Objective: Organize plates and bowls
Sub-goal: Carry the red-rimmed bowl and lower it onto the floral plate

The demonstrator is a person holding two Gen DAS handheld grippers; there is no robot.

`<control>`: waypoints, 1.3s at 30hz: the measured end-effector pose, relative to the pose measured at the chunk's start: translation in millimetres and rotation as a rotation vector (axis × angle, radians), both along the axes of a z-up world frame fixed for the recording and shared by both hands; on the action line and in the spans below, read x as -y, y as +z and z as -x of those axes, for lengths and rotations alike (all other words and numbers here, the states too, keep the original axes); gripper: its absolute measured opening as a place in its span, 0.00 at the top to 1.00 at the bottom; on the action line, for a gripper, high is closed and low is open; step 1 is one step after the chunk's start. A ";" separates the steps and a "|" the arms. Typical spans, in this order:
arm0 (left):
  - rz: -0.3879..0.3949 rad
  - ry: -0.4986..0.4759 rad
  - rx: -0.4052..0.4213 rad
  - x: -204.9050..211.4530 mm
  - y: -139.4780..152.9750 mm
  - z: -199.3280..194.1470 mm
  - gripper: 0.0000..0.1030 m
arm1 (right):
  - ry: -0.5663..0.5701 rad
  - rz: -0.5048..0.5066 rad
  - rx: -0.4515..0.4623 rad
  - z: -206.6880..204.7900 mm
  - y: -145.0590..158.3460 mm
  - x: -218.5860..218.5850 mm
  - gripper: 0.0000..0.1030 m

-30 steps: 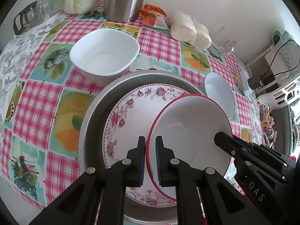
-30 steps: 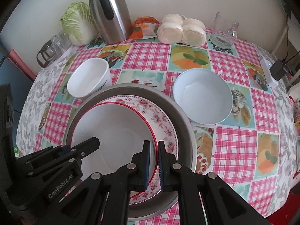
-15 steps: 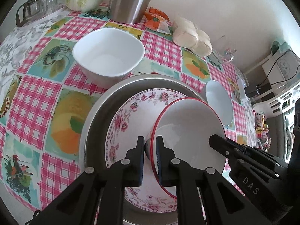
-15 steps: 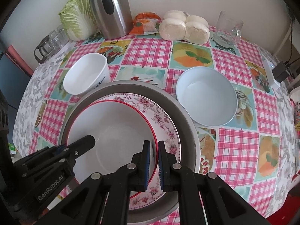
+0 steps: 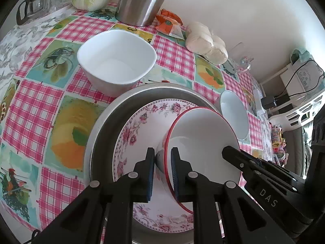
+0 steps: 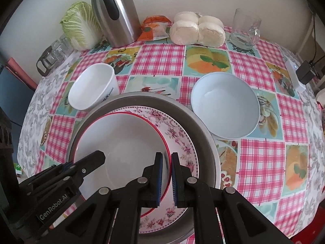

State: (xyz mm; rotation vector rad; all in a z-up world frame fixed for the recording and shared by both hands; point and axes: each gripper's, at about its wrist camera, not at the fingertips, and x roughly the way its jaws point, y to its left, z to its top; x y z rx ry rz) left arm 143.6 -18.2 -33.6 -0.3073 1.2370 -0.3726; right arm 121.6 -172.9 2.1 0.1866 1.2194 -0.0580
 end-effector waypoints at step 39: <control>-0.058 -0.003 0.093 -7.2 33.3 9.4 0.59 | -0.163 -0.047 0.181 45.7 17.3 19.6 0.67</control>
